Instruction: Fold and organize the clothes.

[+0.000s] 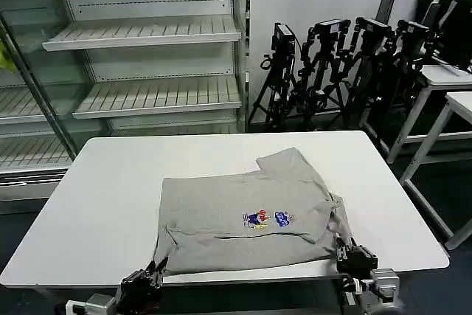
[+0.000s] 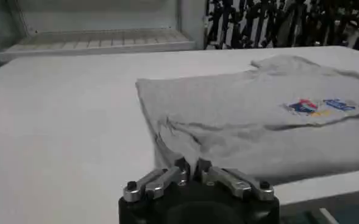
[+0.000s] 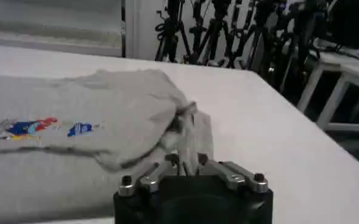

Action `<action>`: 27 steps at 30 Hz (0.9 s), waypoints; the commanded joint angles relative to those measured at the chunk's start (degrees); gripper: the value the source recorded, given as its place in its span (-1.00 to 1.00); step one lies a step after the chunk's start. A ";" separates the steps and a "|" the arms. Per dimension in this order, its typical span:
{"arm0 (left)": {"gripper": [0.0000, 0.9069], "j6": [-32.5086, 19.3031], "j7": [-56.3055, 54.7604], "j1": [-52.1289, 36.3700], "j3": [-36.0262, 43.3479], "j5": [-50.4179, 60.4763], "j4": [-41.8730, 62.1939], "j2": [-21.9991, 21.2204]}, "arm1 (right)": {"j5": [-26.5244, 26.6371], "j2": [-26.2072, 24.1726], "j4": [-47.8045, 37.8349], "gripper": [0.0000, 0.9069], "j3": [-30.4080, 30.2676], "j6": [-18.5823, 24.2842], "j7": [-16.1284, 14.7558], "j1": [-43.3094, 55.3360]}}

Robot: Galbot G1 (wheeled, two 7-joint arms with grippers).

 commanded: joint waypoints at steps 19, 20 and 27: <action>1.00 0.52 -5.75 -47.10 13.12 -9.69 32.39 5.24 | 10.52 1.88 -43.11 1.00 -17.72 -2.42 1.14 54.52; 1.00 0.51 -5.89 -48.36 13.80 -8.61 33.89 4.60 | 10.46 2.36 -44.62 1.00 -18.10 -2.42 1.11 55.32; 1.00 0.54 -6.49 -54.86 17.19 -6.70 43.89 2.36 | 7.45 5.16 -54.60 1.00 -20.65 -2.09 0.08 61.86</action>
